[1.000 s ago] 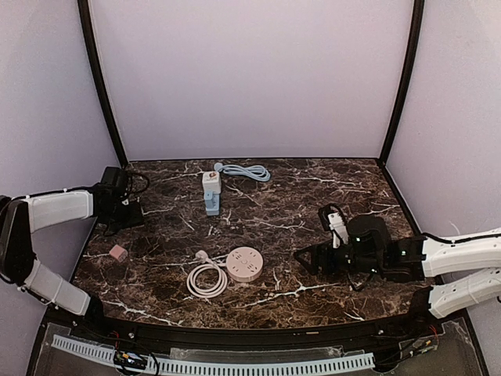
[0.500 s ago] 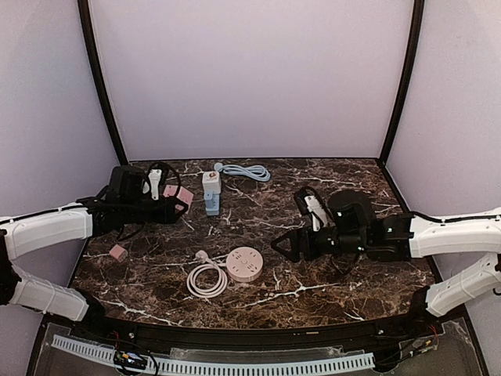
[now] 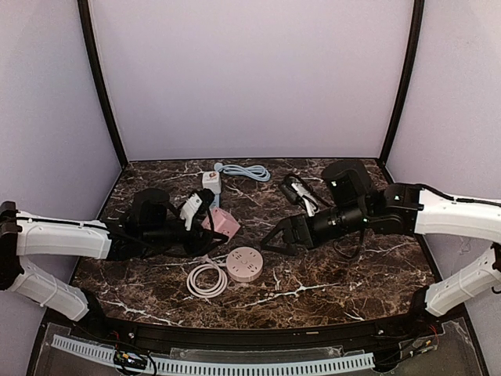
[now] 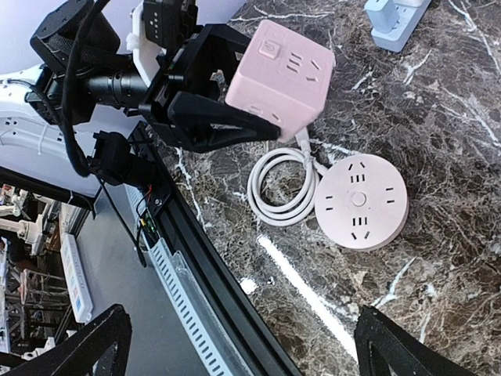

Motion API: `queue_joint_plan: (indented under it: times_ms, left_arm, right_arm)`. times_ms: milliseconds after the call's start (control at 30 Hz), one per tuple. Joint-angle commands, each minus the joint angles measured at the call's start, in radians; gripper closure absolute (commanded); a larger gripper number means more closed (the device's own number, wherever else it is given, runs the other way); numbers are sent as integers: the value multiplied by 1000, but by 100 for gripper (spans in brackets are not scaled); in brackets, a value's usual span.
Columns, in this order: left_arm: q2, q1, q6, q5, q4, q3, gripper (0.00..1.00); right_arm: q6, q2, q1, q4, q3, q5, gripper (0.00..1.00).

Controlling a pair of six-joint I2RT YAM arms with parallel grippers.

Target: Insert the plug

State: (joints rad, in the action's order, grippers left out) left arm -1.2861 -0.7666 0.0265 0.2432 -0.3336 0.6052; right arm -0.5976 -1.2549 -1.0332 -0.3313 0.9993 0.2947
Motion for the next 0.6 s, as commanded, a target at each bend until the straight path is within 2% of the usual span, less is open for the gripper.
queue_joint_plan:
  times_ms: [0, 233, 567]
  left_arm:
    - [-36, -49, -97, 47, -128, -11, 72]
    - [-101, -129, -137, 42, -165, 4, 73]
    - [-119, -209, -176, 49, -191, -7, 74]
  right_arm:
    - [-46, -41, -9, -105, 67, 74, 1]
    - [-81, -140, -47, -161, 145, 74, 1]
    - [-158, -260, -61, -167, 201, -13, 1]
